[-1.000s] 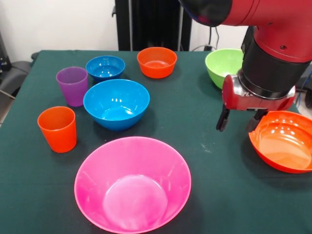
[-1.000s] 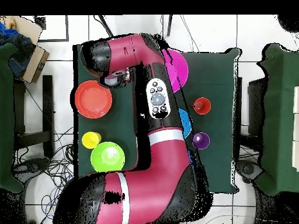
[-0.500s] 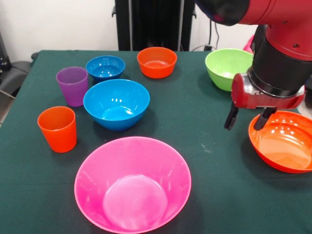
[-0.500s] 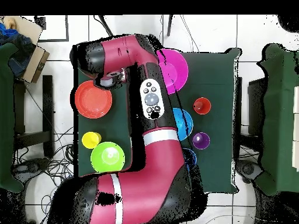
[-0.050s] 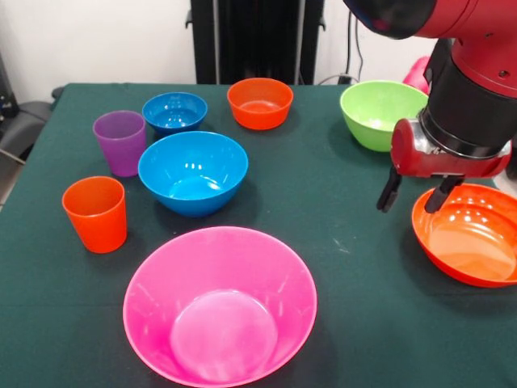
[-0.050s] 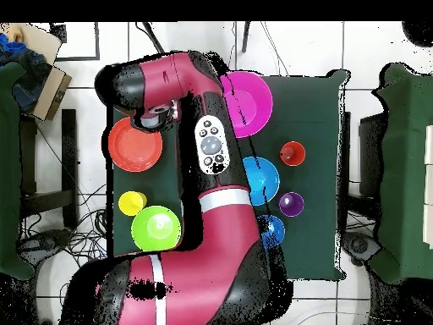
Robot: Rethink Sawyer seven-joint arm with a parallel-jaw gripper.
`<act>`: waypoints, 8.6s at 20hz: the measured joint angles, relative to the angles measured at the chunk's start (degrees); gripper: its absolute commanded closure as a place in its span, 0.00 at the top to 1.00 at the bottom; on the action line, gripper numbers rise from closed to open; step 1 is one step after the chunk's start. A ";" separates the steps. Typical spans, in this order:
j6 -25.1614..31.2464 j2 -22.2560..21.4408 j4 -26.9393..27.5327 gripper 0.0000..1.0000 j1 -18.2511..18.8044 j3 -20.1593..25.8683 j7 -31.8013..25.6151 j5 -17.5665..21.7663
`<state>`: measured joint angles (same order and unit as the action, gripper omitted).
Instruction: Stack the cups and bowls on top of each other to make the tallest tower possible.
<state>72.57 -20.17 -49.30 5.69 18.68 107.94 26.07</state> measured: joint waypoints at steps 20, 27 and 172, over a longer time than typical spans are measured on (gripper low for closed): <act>0.00 2.93 2.24 1.00 -3.18 -2.31 0.09 -2.15; 0.00 4.35 2.25 1.00 -3.51 -3.52 0.09 -2.92; -3.10 16.82 13.35 1.00 -11.83 -18.01 0.11 -12.43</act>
<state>69.47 -3.35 -35.95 -6.14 0.68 108.05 13.64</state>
